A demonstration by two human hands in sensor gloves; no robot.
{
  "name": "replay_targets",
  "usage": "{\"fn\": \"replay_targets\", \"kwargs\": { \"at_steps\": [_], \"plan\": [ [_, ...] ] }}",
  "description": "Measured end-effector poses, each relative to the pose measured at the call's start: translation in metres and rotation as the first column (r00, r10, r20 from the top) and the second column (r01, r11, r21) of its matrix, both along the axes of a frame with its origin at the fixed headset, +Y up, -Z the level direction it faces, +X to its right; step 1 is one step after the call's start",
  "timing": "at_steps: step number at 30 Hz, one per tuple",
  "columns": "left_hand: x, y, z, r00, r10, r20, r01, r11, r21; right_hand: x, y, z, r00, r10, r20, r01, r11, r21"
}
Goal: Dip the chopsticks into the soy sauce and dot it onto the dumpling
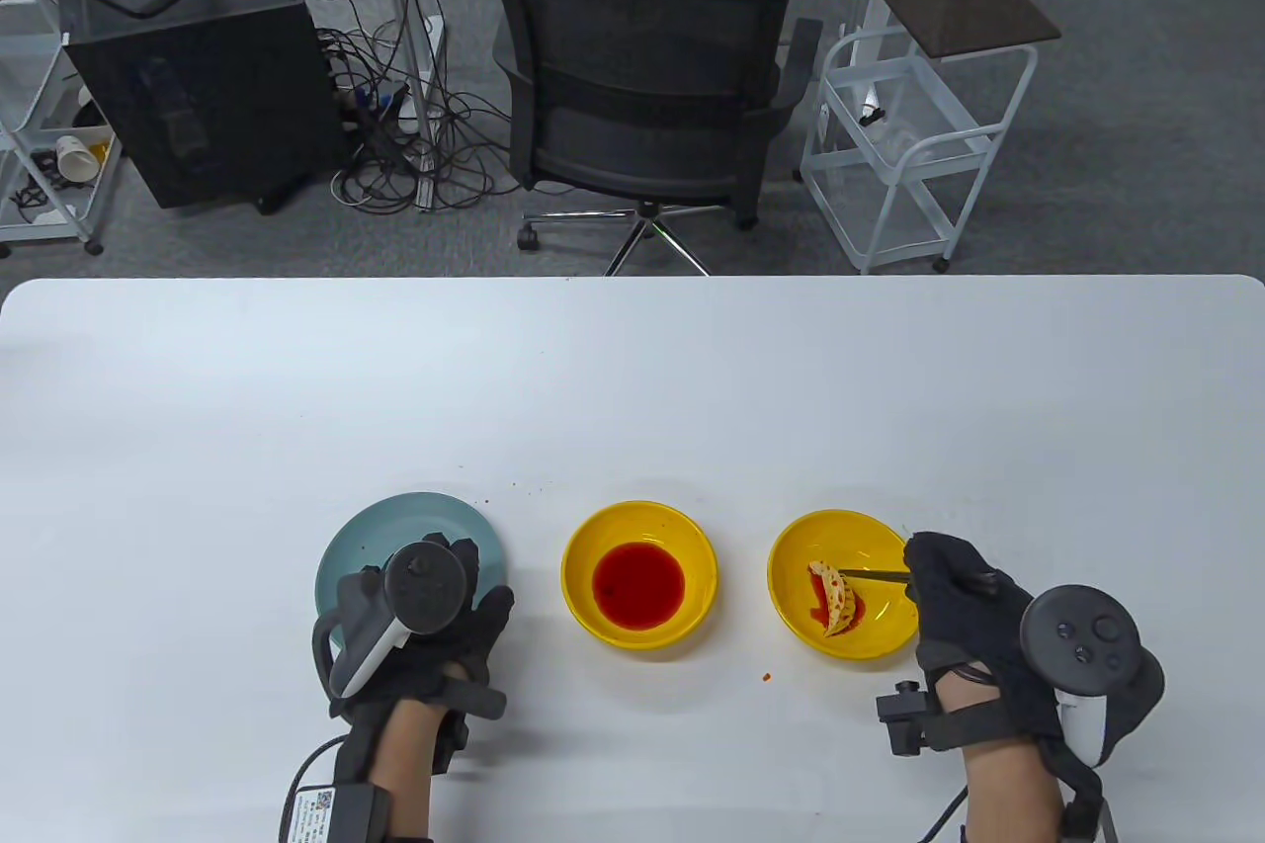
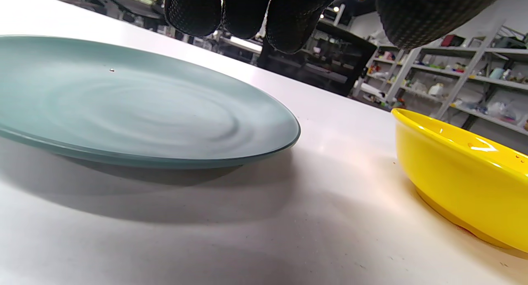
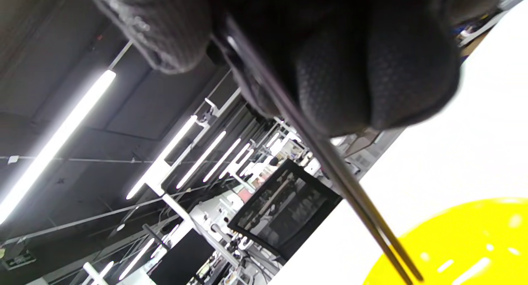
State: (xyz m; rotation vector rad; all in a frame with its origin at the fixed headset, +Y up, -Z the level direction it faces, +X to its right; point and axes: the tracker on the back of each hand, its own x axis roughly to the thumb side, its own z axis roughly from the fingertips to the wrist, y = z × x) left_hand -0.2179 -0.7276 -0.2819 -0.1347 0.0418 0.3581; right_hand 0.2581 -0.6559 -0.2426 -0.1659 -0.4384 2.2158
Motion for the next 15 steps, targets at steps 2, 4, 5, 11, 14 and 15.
{"fn": "replay_targets", "kwargs": {
  "at_steps": [2, 4, 5, 11, 14, 15],
  "plan": [
    [-0.0001, -0.0001, -0.0002, 1.000, 0.002, 0.000, -0.002, 1.000, -0.003, -0.0012, -0.0029, -0.0027, 0.999, 0.021, -0.025, -0.022, 0.999, -0.028],
    [0.0000, -0.0002, -0.0002, 1.000, 0.003, 0.000, -0.003, 1.000, -0.005, -0.0022, -0.0053, -0.0048, 0.999, 0.019, -0.047, -0.020, 0.999, -0.042],
    [0.0000, -0.0001, -0.0002, 1.000, 0.004, 0.000, -0.004, 1.000, -0.005, -0.0030, -0.0064, -0.0057, 0.998, 0.010, -0.063, -0.013, 0.999, -0.048],
    [-0.0006, -0.0001, -0.0002, 1.000, 0.007, -0.001, -0.007, 1.000, -0.007, -0.0057, -0.0073, -0.0068, 0.996, 0.024, -0.092, -0.031, 0.997, -0.074],
    [-0.0010, -0.0002, -0.0001, 1.000, 0.010, -0.003, -0.010, 1.000, -0.013, -0.0064, -0.0077, -0.0073, 0.995, 0.035, -0.096, -0.044, 0.995, -0.094],
    [-0.0010, -0.0001, -0.0001, 1.000, 0.010, -0.003, -0.010, 1.000, -0.012, -0.0066, -0.0078, -0.0074, 0.994, 0.040, -0.099, -0.050, 0.993, -0.103]
  ]
}}
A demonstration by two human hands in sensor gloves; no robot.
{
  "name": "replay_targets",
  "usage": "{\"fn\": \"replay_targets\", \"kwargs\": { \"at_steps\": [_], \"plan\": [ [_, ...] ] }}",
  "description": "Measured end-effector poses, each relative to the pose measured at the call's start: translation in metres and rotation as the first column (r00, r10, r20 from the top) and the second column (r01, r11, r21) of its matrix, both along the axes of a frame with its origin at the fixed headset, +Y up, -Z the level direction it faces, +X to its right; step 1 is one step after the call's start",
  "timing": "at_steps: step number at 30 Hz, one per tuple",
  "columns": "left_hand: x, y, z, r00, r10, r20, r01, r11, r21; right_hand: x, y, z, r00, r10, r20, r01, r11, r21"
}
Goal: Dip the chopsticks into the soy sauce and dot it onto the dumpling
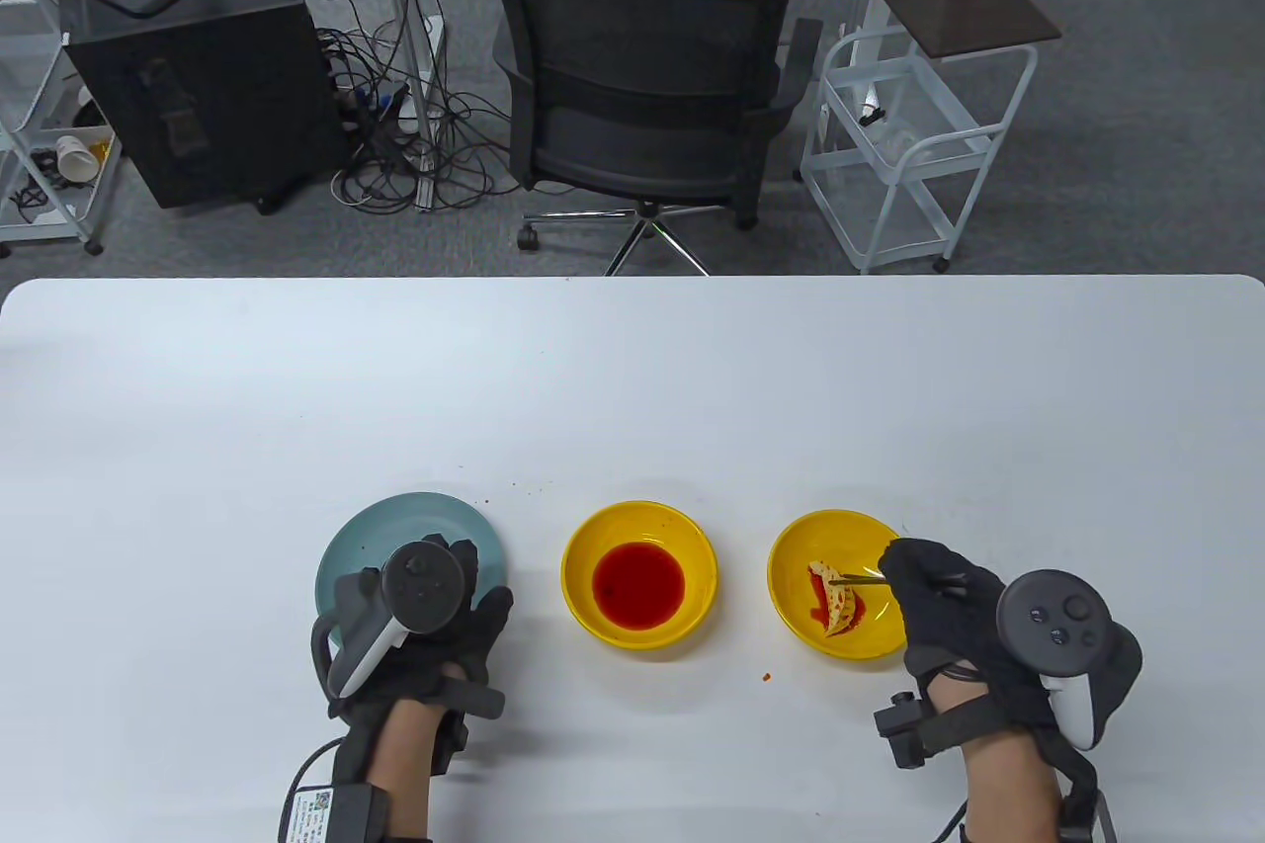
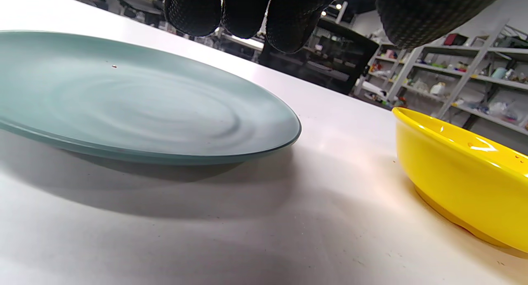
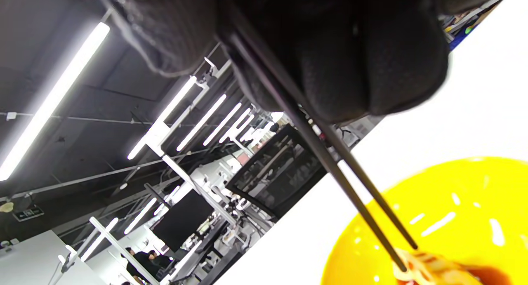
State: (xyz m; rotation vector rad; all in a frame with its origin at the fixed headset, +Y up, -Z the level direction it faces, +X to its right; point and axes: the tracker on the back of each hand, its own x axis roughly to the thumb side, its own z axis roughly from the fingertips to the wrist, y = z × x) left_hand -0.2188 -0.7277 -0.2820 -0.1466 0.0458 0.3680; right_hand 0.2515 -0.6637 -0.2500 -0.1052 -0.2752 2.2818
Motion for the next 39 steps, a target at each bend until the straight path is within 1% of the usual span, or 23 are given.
{"fn": "replay_targets", "kwargs": {
  "at_steps": [10, 13, 17, 18, 21, 25, 27, 32, 37, 39],
  "plan": [
    [0.000, 0.000, 0.000, 1.000, -0.001, -0.001, 0.001, 1.000, -0.011, 0.001, 0.004, 0.002, 1.000, 0.020, -0.023, -0.020, 1.000, -0.019],
    [0.000, 0.000, 0.000, 1.000, -0.003, -0.001, 0.003, 1.000, -0.012, 0.002, 0.007, 0.005, 1.000, 0.010, -0.012, -0.010, 1.000, 0.027],
    [0.001, 0.001, 0.000, 1.000, -0.004, 0.001, 0.004, 1.000, -0.004, -0.003, 0.015, 0.011, 0.999, -0.016, -0.040, 0.022, 0.990, 0.140],
    [0.001, 0.001, 0.000, 1.000, -0.006, 0.002, 0.006, 1.000, 0.001, -0.008, 0.017, 0.013, 0.998, -0.015, -0.059, 0.026, 0.982, 0.188],
    [0.002, 0.003, 0.001, 1.000, -0.016, 0.005, 0.016, 1.000, 0.019, -0.021, 0.018, 0.016, 0.993, -0.008, -0.121, 0.041, 0.960, 0.276],
    [0.003, 0.006, 0.002, 1.000, -0.023, 0.011, 0.022, 0.998, 0.058, -0.050, 0.018, 0.021, 0.975, 0.102, -0.200, -0.016, 0.921, 0.390],
    [0.003, 0.007, 0.003, 1.000, -0.022, 0.007, 0.021, 0.997, 0.068, -0.063, 0.017, 0.024, 0.959, 0.150, -0.239, -0.037, 0.906, 0.422],
    [0.003, 0.006, 0.003, 1.000, -0.021, 0.009, 0.020, 0.998, 0.061, -0.095, 0.010, 0.029, 0.917, 0.228, -0.328, -0.063, 0.893, 0.445],
    [0.004, 0.006, 0.003, 1.000, -0.013, 0.009, 0.013, 0.999, 0.052, -0.122, -0.007, 0.029, 0.855, 0.350, -0.382, -0.164, 0.883, 0.440],
    [0.004, 0.006, 0.003, 1.000, -0.015, 0.011, 0.014, 0.999, 0.048, -0.128, -0.013, 0.028, 0.839, 0.370, -0.398, -0.189, 0.885, 0.425]
  ]
}}
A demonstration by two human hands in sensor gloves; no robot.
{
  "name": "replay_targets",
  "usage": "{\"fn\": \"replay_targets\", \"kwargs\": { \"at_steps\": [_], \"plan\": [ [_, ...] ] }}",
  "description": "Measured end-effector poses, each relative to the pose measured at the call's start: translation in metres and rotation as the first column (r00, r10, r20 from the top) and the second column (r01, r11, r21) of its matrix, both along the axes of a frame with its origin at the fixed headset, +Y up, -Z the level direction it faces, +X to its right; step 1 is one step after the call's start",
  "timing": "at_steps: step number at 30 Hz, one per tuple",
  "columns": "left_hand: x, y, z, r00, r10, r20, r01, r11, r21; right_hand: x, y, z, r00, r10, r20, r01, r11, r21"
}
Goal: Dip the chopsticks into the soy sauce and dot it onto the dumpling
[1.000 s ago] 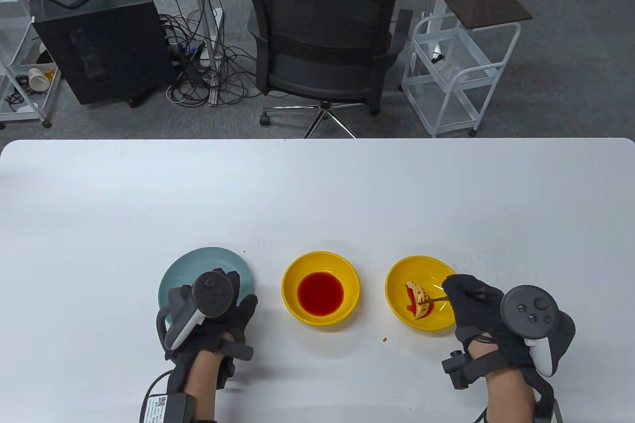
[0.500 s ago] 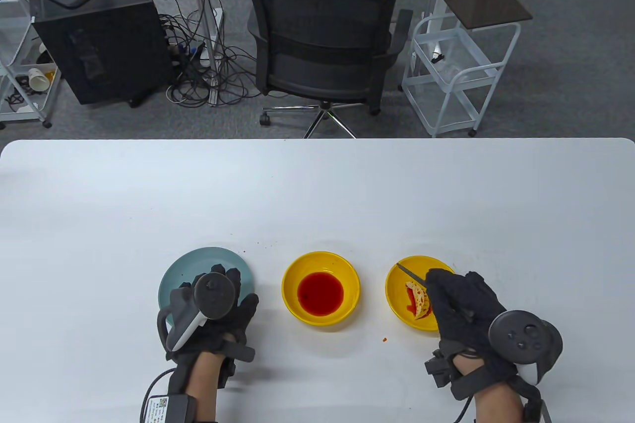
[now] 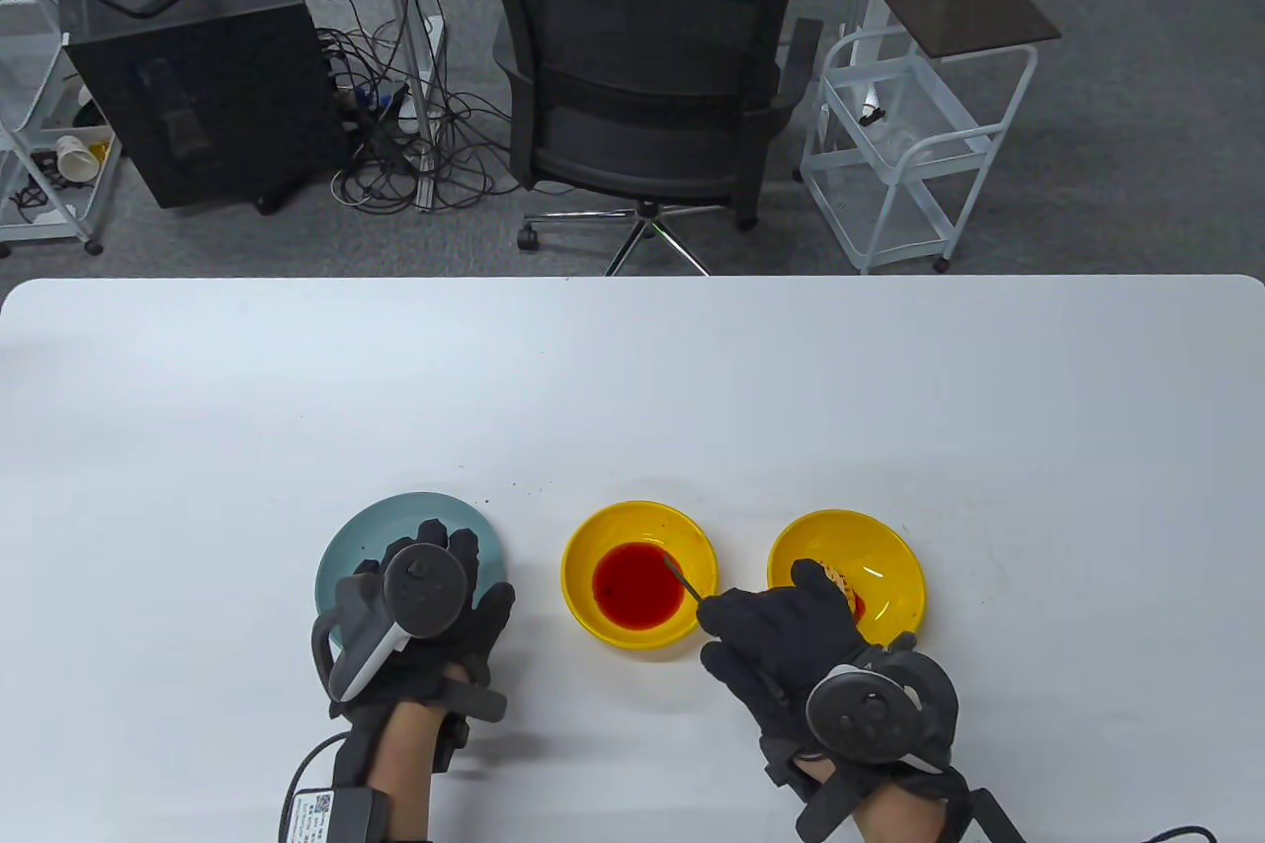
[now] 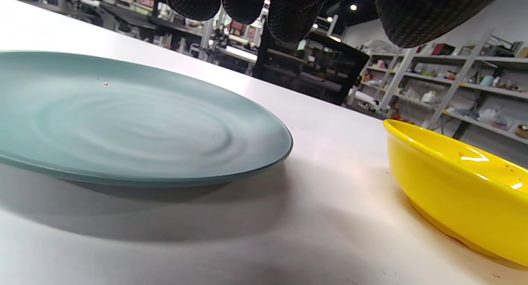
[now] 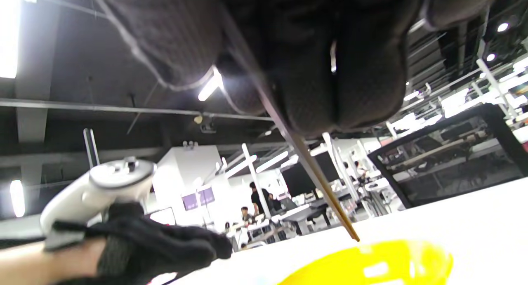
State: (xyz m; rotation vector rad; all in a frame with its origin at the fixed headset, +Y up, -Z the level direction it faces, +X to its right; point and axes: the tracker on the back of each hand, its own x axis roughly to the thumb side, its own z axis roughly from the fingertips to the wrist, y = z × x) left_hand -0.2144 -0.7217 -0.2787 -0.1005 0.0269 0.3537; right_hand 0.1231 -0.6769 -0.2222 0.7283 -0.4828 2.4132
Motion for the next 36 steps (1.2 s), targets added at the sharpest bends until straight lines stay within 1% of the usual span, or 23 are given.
{"fn": "replay_targets", "kwargs": {
  "at_steps": [5, 9, 19, 36],
  "plan": [
    [0.001, -0.001, 0.000, 1.000, 0.000, 0.005, 0.000, 1.000, -0.005, -0.011, -0.015, -0.005, 0.998, 0.058, -0.015, -0.058, 0.997, -0.057],
    [0.000, -0.001, 0.000, 1.000, 0.004, 0.003, -0.004, 1.000, -0.005, -0.013, -0.021, -0.007, 0.997, 0.079, -0.012, -0.080, 0.993, -0.083],
    [-0.001, -0.001, 0.000, 1.000, 0.012, 0.002, -0.012, 1.000, -0.014, -0.012, -0.027, -0.011, 0.995, 0.098, 0.006, -0.097, 0.987, -0.130],
    [-0.002, -0.001, 0.001, 1.000, 0.018, 0.000, -0.018, 0.999, -0.028, -0.012, -0.027, -0.012, 0.996, 0.094, 0.003, -0.093, 0.984, -0.150]
  ]
}}
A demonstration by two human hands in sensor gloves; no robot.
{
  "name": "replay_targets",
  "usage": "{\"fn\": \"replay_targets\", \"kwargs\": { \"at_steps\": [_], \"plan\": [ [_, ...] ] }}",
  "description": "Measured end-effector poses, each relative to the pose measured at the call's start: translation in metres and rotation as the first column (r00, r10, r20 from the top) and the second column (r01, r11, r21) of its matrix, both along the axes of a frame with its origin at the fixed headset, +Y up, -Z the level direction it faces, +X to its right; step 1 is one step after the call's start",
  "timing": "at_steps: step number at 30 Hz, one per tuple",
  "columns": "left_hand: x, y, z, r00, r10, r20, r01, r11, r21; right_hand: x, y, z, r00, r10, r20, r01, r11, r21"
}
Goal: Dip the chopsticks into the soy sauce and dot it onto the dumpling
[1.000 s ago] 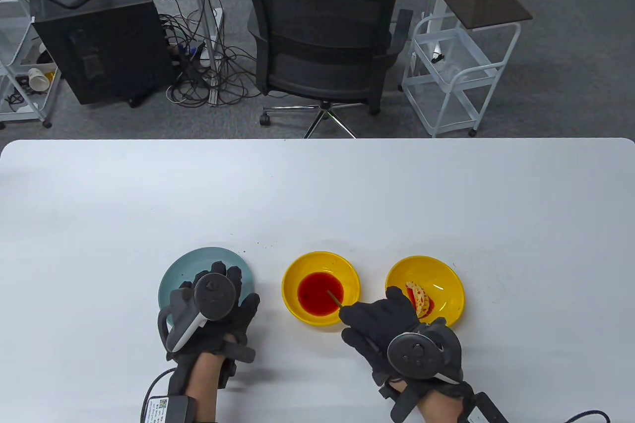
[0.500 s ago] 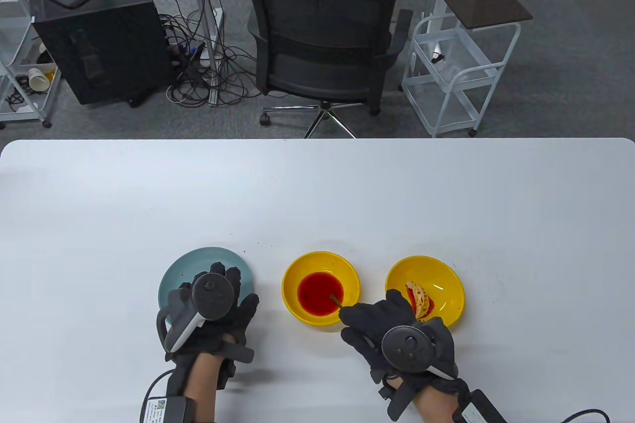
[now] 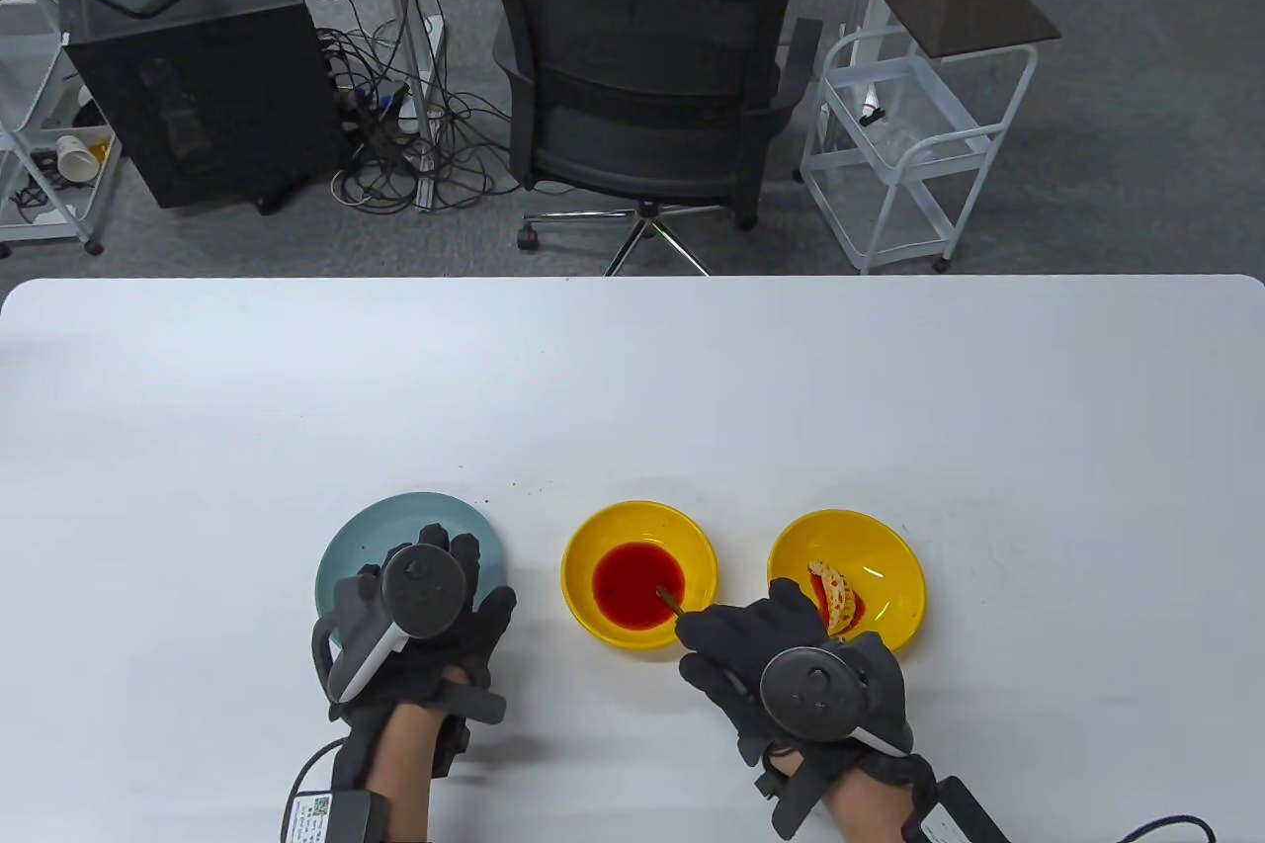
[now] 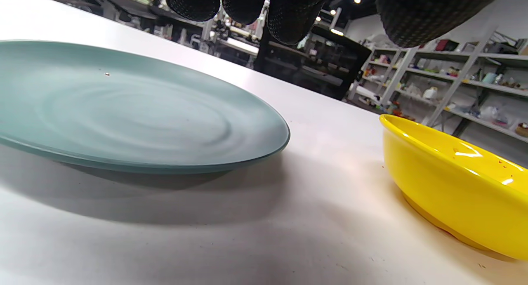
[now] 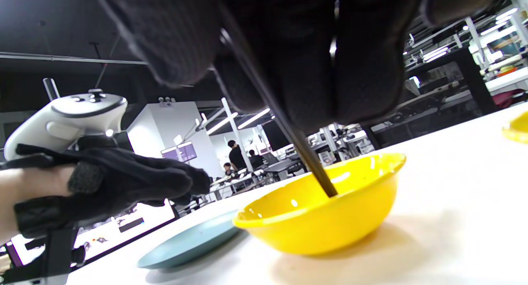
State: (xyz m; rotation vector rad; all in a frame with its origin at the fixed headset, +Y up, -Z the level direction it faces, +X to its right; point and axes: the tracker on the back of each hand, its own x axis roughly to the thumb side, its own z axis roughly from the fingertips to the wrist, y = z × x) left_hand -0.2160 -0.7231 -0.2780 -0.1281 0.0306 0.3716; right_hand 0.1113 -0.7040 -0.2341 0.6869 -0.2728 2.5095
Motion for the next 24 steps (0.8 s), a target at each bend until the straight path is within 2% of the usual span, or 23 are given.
{"fn": "replay_targets", "kwargs": {
  "at_steps": [18, 20, 24],
  "plan": [
    [-0.002, 0.002, 0.000, 1.000, 0.004, -0.004, -0.004, 1.000, -0.004, 0.000, 0.000, -0.001, 1.000, -0.010, -0.003, 0.010, 1.000, -0.004],
    [-0.003, 0.002, 0.000, 1.000, 0.003, -0.007, -0.003, 1.000, -0.004, 0.002, 0.001, 0.000, 0.999, -0.029, -0.015, 0.029, 1.000, 0.002],
    [-0.001, 0.002, 0.001, 1.000, -0.004, -0.005, 0.004, 1.000, -0.004, 0.014, 0.017, 0.004, 0.991, -0.132, -0.017, 0.132, 0.990, 0.056]
  ]
}}
